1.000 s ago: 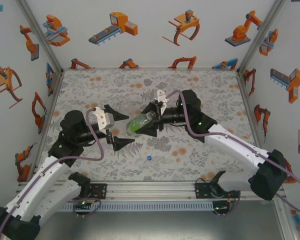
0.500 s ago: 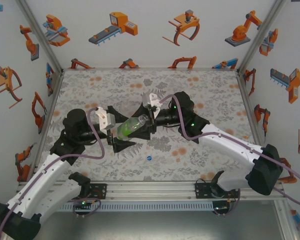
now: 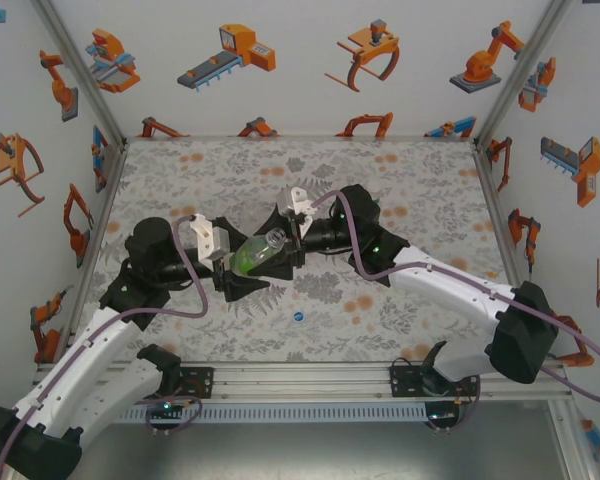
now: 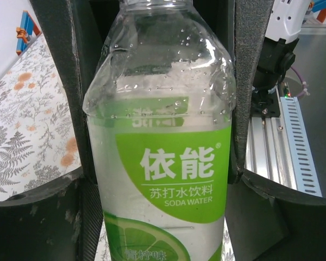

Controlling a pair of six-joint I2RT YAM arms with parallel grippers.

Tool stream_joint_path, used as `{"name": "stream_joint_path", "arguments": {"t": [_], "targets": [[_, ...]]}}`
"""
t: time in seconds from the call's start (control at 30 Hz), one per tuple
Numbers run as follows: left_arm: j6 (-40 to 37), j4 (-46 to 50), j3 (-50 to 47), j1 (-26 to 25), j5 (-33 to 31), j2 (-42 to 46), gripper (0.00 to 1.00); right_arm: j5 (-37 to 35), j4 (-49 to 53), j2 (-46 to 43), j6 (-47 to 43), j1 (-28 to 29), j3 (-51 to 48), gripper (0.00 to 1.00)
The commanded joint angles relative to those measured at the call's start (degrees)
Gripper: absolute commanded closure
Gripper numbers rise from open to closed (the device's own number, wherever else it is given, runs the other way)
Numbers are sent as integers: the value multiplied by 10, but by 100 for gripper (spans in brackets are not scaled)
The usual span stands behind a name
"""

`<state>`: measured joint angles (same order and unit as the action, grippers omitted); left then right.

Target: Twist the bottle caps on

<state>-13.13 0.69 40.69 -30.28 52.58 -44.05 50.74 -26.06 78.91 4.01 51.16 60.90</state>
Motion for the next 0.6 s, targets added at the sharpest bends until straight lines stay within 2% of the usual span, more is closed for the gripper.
{"name": "stream_joint_path", "arguments": {"t": [0.0, 0.33, 0.57], "targets": [[1, -2, 13, 2, 17, 0, 35, 1, -32, -9, 1, 6, 14, 84], [-6, 8, 18, 2, 18, -4, 50, -7, -14, -23, -6, 6, 13, 82], [-10, 16, 21, 2, 20, -8, 53, -22, 7, -41, -12, 6, 12, 46]]}}
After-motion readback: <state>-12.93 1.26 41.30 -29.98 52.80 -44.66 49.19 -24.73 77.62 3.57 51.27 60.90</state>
